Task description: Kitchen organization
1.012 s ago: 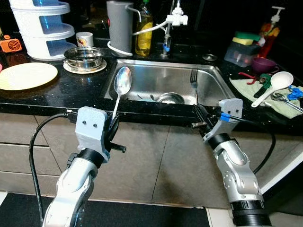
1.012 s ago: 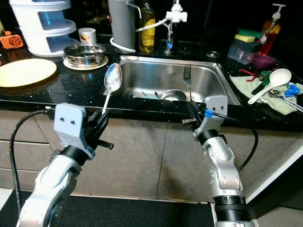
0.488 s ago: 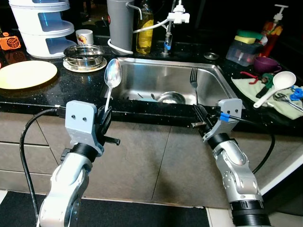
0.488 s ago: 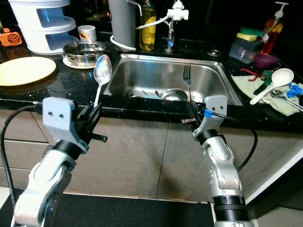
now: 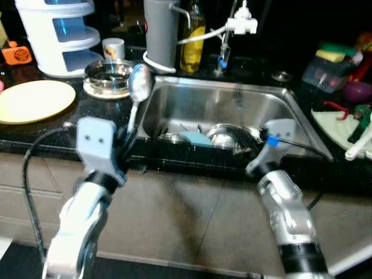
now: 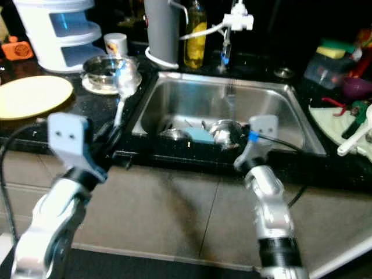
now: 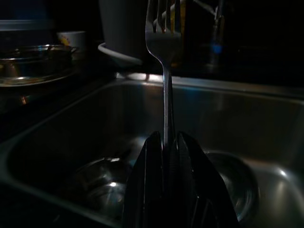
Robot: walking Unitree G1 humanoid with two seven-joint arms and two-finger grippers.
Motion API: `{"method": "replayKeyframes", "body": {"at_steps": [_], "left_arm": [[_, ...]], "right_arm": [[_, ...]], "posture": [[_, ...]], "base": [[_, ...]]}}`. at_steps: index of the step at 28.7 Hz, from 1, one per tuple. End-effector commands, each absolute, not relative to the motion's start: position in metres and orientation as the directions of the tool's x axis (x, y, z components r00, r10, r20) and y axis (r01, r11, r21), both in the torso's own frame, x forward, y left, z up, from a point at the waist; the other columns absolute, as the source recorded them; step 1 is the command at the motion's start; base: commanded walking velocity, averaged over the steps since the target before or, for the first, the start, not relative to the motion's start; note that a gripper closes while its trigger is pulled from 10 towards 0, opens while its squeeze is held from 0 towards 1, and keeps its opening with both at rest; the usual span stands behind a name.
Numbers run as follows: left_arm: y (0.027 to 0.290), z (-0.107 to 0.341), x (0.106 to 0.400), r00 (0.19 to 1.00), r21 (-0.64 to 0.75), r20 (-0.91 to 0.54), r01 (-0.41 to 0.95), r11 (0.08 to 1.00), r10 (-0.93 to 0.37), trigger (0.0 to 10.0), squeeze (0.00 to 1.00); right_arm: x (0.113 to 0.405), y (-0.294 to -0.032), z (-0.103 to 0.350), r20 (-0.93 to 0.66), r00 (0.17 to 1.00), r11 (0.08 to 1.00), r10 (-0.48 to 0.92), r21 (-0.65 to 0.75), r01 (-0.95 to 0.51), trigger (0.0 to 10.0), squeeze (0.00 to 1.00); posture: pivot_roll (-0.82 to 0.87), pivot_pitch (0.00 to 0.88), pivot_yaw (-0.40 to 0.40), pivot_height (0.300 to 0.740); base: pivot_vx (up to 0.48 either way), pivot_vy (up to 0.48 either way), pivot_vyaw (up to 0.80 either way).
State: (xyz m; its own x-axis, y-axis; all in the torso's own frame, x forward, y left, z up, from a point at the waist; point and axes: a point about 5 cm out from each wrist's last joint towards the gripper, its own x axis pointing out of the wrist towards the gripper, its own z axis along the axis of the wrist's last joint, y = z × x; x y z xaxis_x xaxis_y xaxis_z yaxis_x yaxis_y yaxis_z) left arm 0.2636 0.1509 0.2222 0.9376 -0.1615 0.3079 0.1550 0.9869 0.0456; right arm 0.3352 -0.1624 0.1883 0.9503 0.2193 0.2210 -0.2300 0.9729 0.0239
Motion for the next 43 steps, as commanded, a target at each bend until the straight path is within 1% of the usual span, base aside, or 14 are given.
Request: {"method": "replayKeyframes", "body": {"at_steps": [1, 10, 13, 20, 21, 22, 24, 25, 28, 29, 34, 35, 38, 43], "left_arm": [[0.146, 0.220, 0.264, 0.937, 0.042, 0.296, 0.179, 0.983, -0.183, 10.0, 0.00], [0.144, 0.221, 0.265, 0.934, 0.034, 0.296, 0.199, 0.979, -0.200, 10.0, 0.00], [0.138, 0.221, 0.265, 0.923, 0.017, 0.291, 0.260, 0.966, -0.253, 10.0, 0.00], [0.134, 0.223, 0.266, 0.907, -0.005, 0.289, 0.320, 0.947, -0.305, 10.0, 0.00], [0.132, 0.222, 0.267, 0.900, 0.010, 0.277, 0.349, 0.937, -0.338, 10.0, 0.00], [0.132, 0.222, 0.267, 0.900, 0.010, 0.277, 0.349, 0.937, -0.338, 10.0, 0.00], [0.131, 0.221, 0.267, 0.895, 0.028, 0.261, 0.367, 0.930, -0.361, 10.0, 0.00], [0.131, 0.221, 0.267, 0.895, 0.028, 0.261, 0.367, 0.930, -0.361, 10.0, 0.00], [0.130, 0.220, 0.268, 0.890, 0.034, 0.257, 0.381, 0.924, -0.377, 10.0, 0.00], [0.129, 0.221, 0.267, 0.889, 0.032, 0.258, 0.384, 0.923, -0.379, 10.0, 0.00], [0.127, 0.219, 0.266, 0.887, 0.033, 0.253, 0.391, 0.920, -0.386, 10.0, 0.00], [0.124, 0.218, 0.265, 0.886, 0.032, 0.247, 0.396, 0.918, -0.391, 10.0, 0.00], [0.123, 0.217, 0.264, 0.887, 0.032, 0.245, 0.397, 0.917, -0.392, 10.0, 0.00], [0.121, 0.216, 0.262, 0.887, 0.034, 0.241, 0.397, 0.917, -0.393, 10.0, 0.00]], "right_arm": [[0.334, -0.173, 0.182, 0.194, 0.964, 0.982, 0.180, 0.021, -0.188, 10.0, 0.00], [0.336, -0.174, 0.187, 0.196, 0.966, 0.984, 0.169, 0.017, -0.175, 10.0, 0.00], [0.340, -0.176, 0.187, 0.169, 0.975, 0.989, 0.145, -0.021, -0.144, 10.0, 0.00], [0.347, -0.172, 0.187, 0.084, 0.987, 0.989, 0.140, -0.068, -0.135, 10.0, 0.00], [0.350, -0.166, 0.187, 0.043, 0.988, 0.983, 0.145, -0.118, -0.140, 10.0, 0.00], [0.350, -0.166, 0.187, 0.043, 0.988, 0.983, 0.145, -0.118, -0.140, 10.0, 0.00], [0.355, -0.157, 0.183, -0.047, 0.988, 0.958, 0.146, -0.242, -0.153, 10.0, 0.00], [0.355, -0.157, 0.183, -0.047, 0.988, 0.958, 0.146, -0.242, -0.153, 10.0, 0.00], [0.360, -0.141, 0.173, -0.160, 0.971, 0.895, 0.179, -0.383, -0.229, 10.0, 0.00], [0.361, -0.136, 0.171, -0.187, 0.963, 0.877, 0.195, -0.406, -0.257, 10.0, 0.00], [0.368, -0.124, 0.164, -0.268, 0.939, 0.858, 0.214, -0.408, -0.312, 10.0, 0.00], [0.376, -0.110, 0.156, -0.348, 0.912, 0.821, 0.216, -0.441, -0.363, 10.0, 0.00], [0.379, -0.106, 0.153, -0.368, 0.905, 0.807, 0.213, -0.457, -0.376, 10.0, 0.00], [0.383, -0.086, 0.145, -0.442, 0.869, 0.734, 0.223, -0.510, -0.448, 10.0, 0.00]], "posture": [[0.10, 0.000, -0.094, 0.740], [0.10, 0.000, -0.096, 0.740], [0.10, 0.000, -0.098, 0.740], [0.10, 0.000, -0.099, 0.740], [0.10, 0.000, -0.097, 0.740], [0.10, 0.000, -0.097, 0.740], [0.09, 0.000, -0.095, 0.740], [0.09, 0.000, -0.095, 0.740], [0.09, 0.000, -0.097, 0.740], [0.09, 0.000, -0.098, 0.740], [0.10, 0.000, -0.104, 0.740], [0.11, 0.000, -0.111, 0.740], [0.11, 0.000, -0.111, 0.740], [0.13, 0.000, -0.128, 0.740]], "base": [[0.341, 0.000, 0.00], [0.337, 0.000, 0.00], [0.000, 0.000, 0.00], [0.000, 0.000, 0.00], [0.000, 0.000, 0.00], [0.000, 0.000, 0.00], [0.000, 0.000, 0.00], [0.000, 0.000, 0.00], [0.000, 0.000, 0.00], [0.000, 0.000, 0.00], [0.000, 0.000, 0.00], [0.000, 0.000, 0.00], [0.000, 0.000, 0.00], [0.000, 0.000, 0.00]]}}
